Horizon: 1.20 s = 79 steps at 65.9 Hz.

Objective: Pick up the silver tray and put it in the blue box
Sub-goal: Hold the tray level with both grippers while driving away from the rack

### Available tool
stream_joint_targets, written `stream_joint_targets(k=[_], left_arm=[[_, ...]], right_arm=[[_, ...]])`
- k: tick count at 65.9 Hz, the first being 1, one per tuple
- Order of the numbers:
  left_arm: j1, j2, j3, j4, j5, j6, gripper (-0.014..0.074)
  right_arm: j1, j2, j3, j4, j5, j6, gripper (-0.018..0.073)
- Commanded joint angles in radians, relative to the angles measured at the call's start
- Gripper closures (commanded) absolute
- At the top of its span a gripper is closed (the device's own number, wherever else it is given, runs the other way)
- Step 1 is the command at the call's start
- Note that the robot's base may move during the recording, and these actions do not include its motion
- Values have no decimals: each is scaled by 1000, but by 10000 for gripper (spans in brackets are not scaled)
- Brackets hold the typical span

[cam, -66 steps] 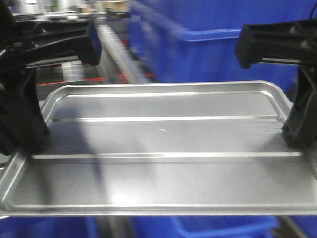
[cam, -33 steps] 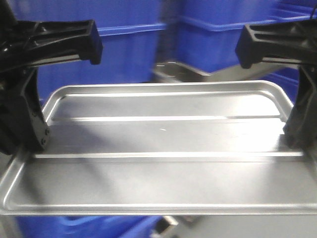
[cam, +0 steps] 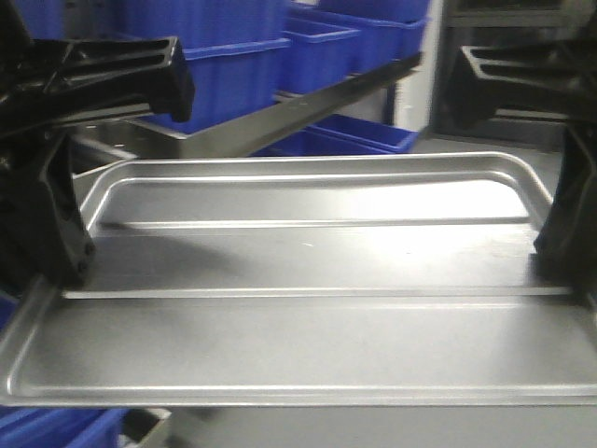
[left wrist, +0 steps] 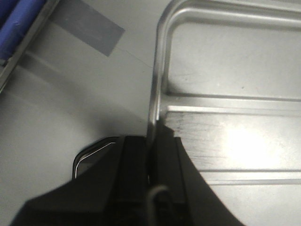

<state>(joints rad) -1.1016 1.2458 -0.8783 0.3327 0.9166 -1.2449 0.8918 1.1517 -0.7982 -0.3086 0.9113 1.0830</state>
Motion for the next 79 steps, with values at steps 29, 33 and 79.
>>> stream_joint_targets(k=[29, 33, 79], left_arm=[[-5, -26, -24, 32, -9, -14, 700], [-5, -26, -24, 32, -9, -14, 700], [-5, -26, -24, 18, -9, -14, 700]], right_arm=[[1, -26, -24, -37, -13, -8, 508], [1, -26, -24, -37, -13, -8, 508], [1, -26, -24, -37, -7, -8, 508]])
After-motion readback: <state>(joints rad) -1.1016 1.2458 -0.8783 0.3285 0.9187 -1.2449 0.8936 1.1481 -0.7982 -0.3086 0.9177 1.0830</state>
